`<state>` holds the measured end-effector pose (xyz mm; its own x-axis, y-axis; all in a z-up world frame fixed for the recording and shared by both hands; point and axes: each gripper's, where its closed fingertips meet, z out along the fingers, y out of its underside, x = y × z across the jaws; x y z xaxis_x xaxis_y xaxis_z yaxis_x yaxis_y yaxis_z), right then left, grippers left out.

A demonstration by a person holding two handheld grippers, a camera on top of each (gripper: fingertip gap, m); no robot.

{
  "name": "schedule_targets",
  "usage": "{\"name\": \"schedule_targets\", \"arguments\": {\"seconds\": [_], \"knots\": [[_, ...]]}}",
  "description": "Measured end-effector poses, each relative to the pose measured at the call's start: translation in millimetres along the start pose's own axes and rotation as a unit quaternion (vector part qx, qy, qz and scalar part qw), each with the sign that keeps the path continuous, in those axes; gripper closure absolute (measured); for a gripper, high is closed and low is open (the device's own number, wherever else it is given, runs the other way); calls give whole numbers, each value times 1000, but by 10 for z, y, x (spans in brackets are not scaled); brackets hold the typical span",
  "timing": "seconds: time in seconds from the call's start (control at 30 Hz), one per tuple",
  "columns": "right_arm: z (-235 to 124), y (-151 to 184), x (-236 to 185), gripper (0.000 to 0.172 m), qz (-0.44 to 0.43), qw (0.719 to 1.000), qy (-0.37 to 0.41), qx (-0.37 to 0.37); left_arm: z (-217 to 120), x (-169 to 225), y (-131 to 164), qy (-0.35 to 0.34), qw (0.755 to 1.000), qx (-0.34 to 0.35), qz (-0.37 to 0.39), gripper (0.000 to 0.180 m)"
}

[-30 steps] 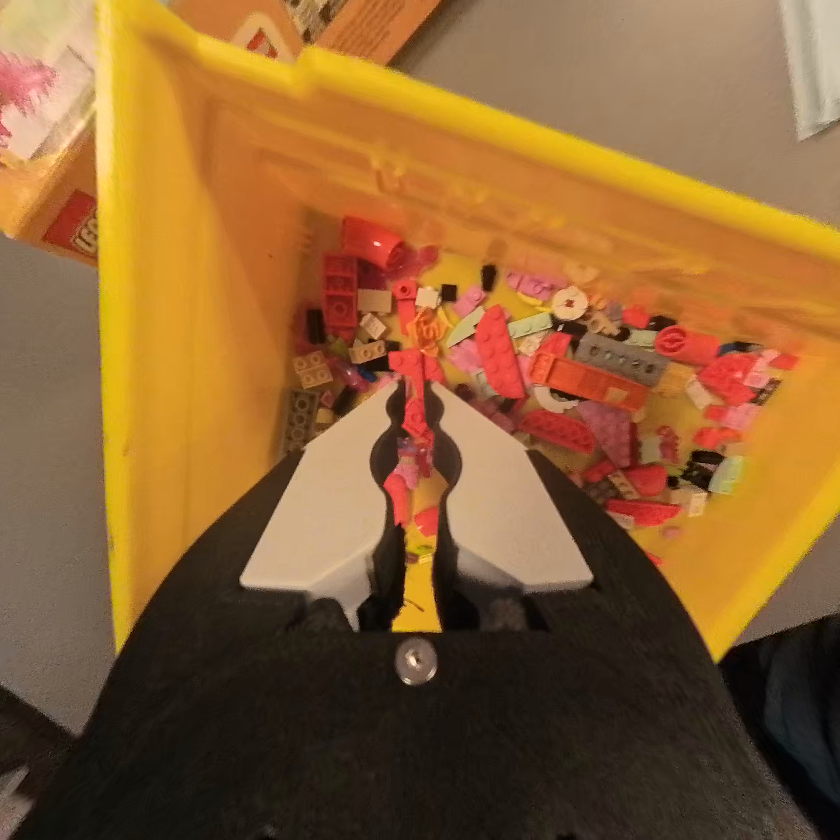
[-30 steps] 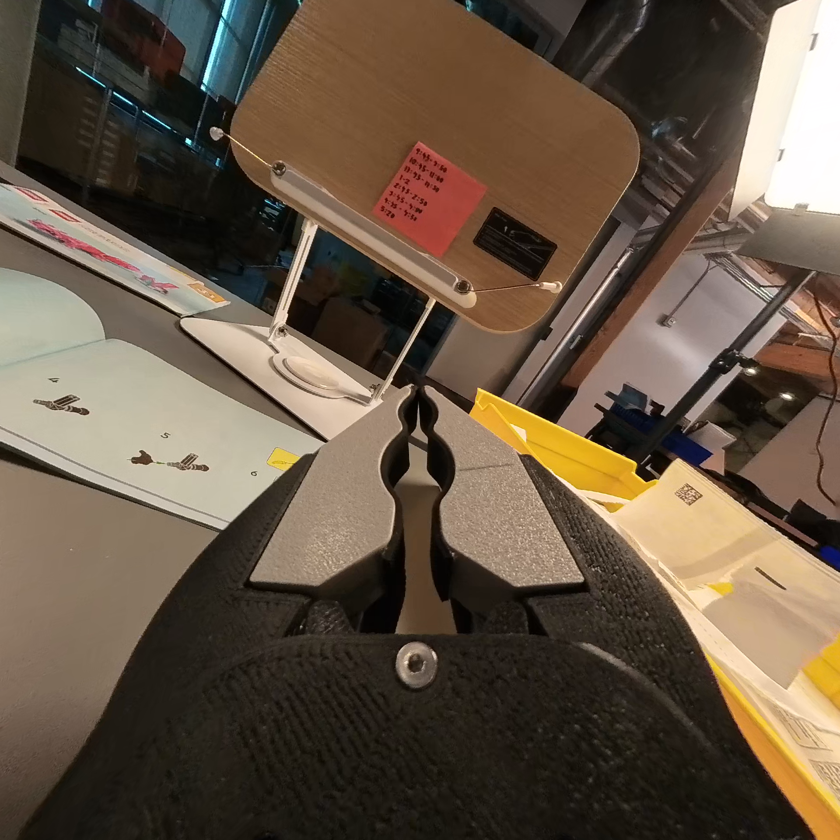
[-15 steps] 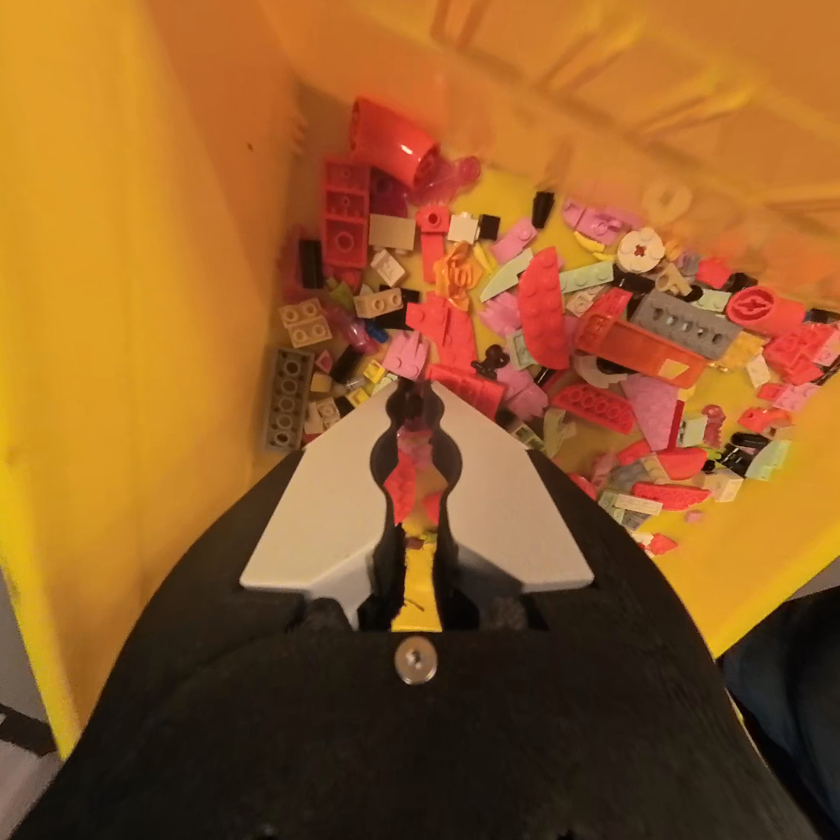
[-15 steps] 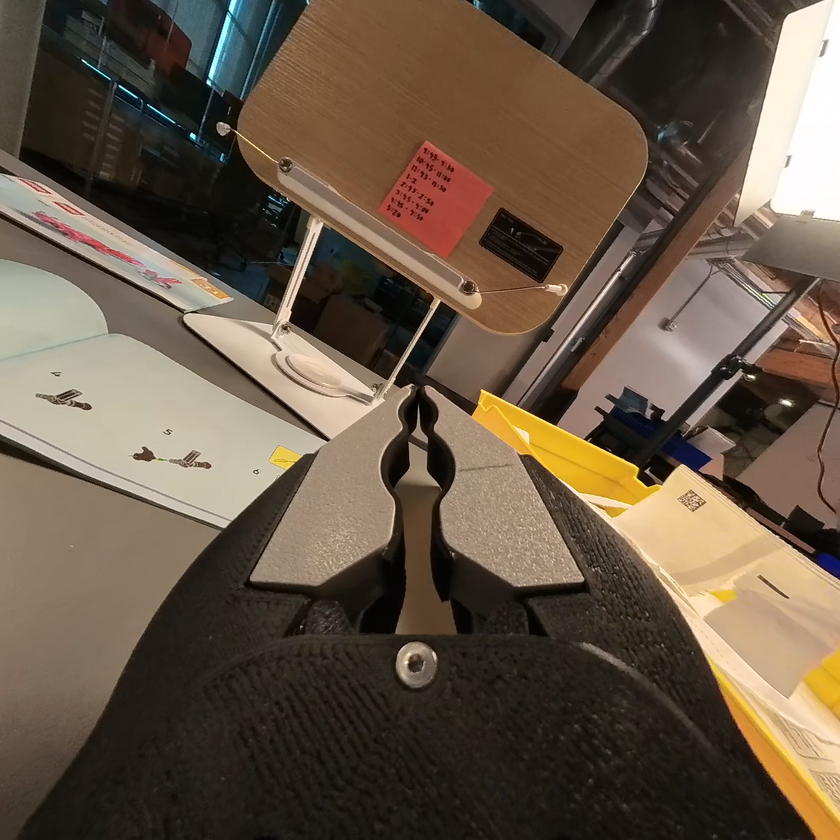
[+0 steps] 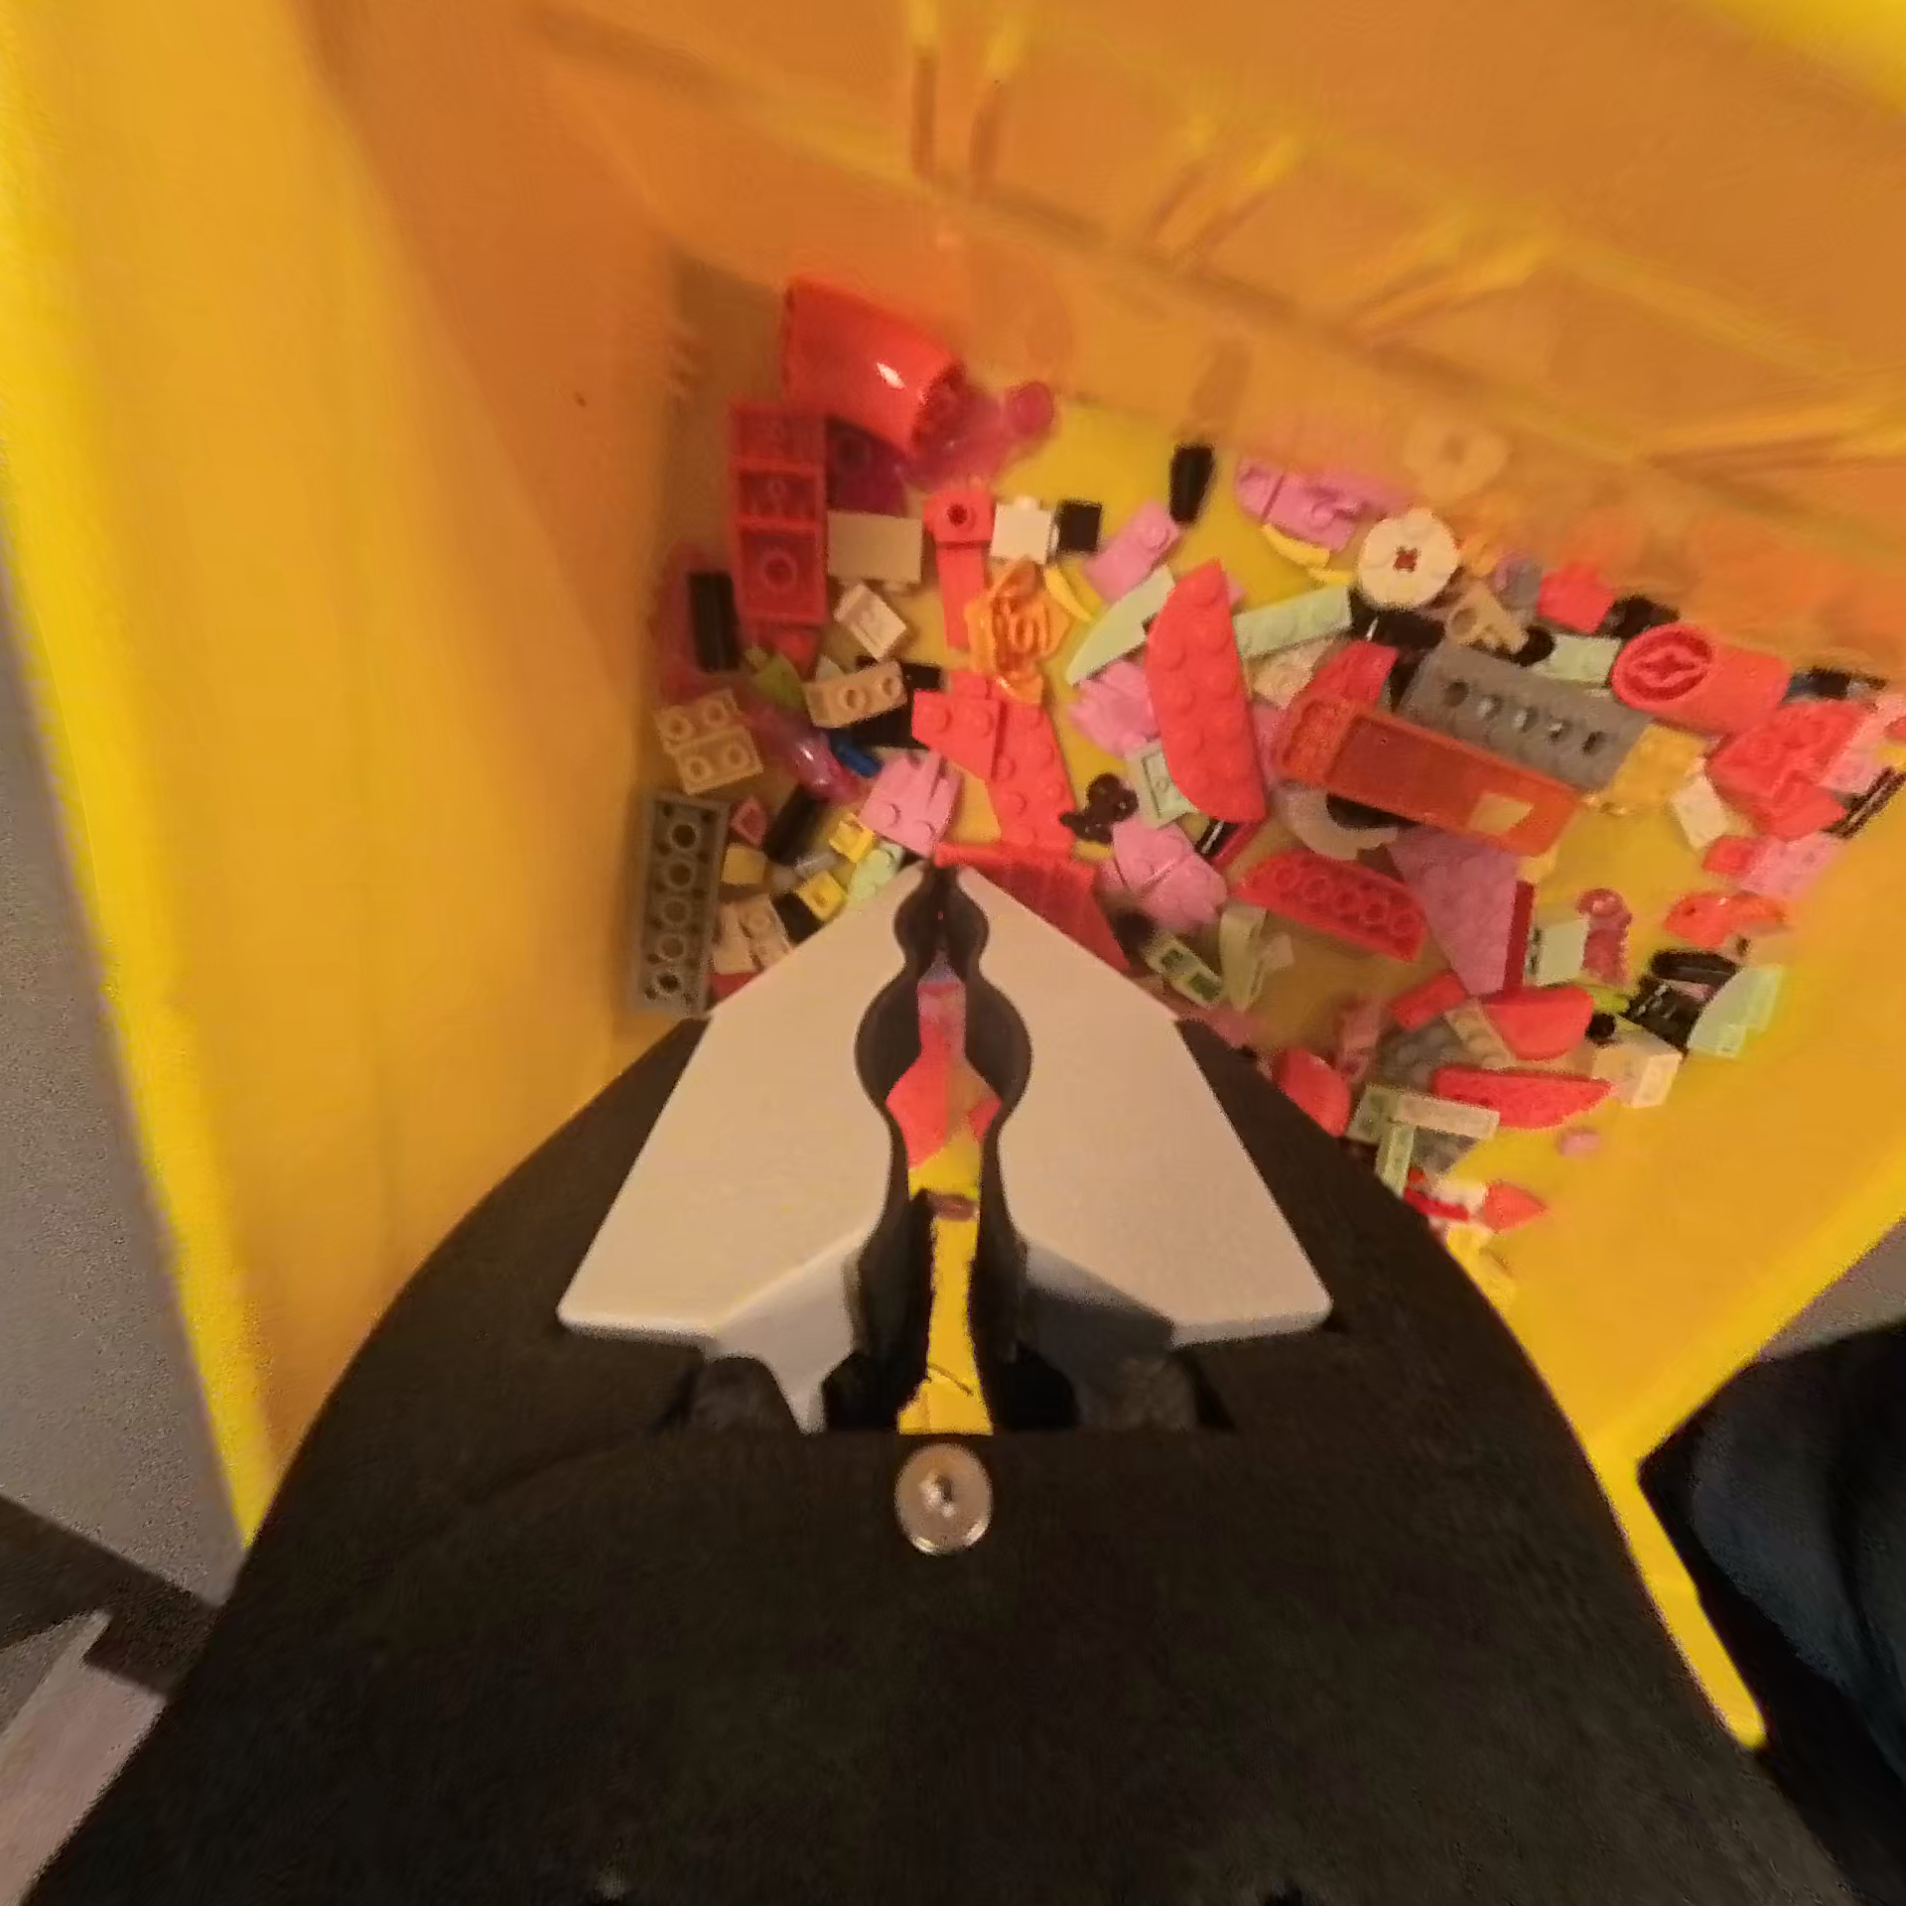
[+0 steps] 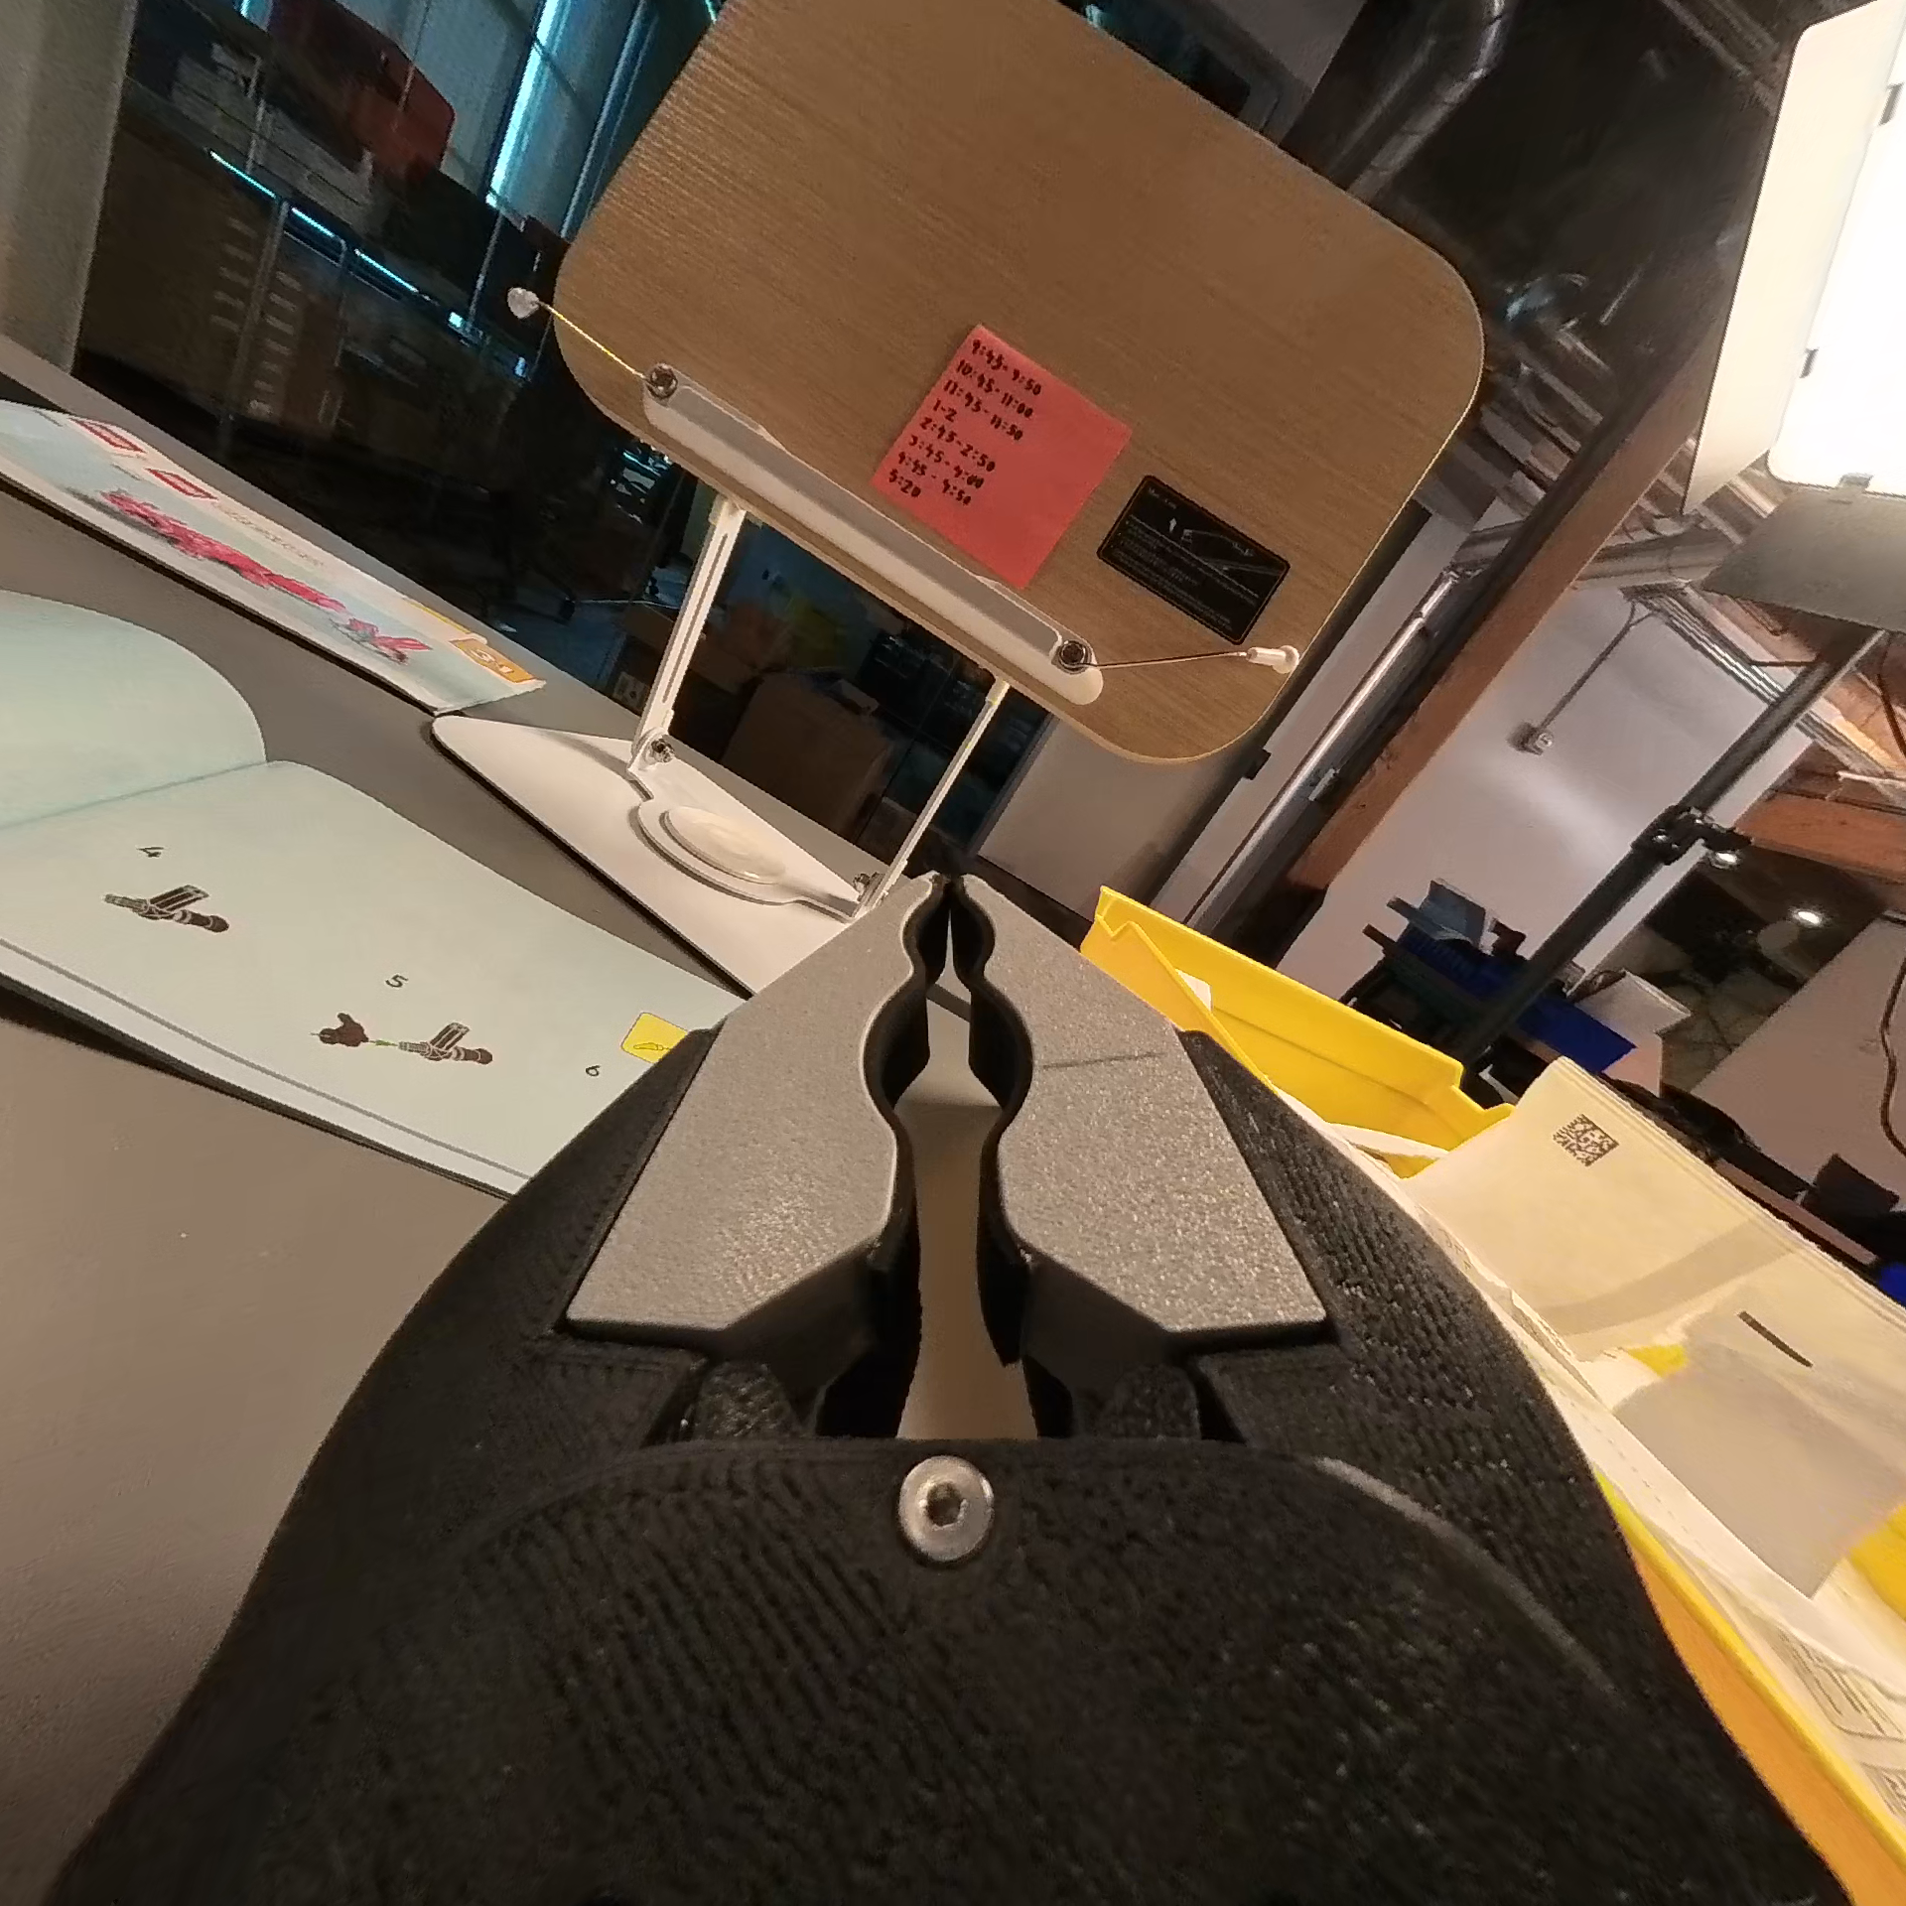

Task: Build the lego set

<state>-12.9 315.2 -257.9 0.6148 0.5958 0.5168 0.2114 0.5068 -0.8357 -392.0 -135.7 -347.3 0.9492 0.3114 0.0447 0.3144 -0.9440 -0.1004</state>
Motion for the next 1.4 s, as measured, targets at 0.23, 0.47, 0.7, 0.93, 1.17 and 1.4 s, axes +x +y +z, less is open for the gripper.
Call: {"name": "schedule_targets", "arguments": {"seconds": [0.23, 0.47, 0.7, 0.93, 1.17, 1.4], "knots": [[-27, -47, 98, 172, -6, 1000, 29, 10, -181, 69, -242, 27, 996, 80, -5, 140], [-18, -33, 82, 172, -8, 1000, 26, 7, -5, 230, -116, 35, 998, 38, 18, 120], [-21, -33, 89, 172, -6, 1000, 27, 7, 138, 334, -41, 61, 996, 19, 58, 163], [-19, -32, 83, 172, -5, 1000, 25, 6, 96, 40, -13, -7, 999, 28, 35, 170], [-16, -31, 73, 172, -4, 1000, 22, 6, -8, 579, -158, 69, 986, 99, 115, 128], [-14, -25, 63, 172, -3, 1000, 18, 5, 19, 928, -269, 69, 972, 129, 184, 118]]}}
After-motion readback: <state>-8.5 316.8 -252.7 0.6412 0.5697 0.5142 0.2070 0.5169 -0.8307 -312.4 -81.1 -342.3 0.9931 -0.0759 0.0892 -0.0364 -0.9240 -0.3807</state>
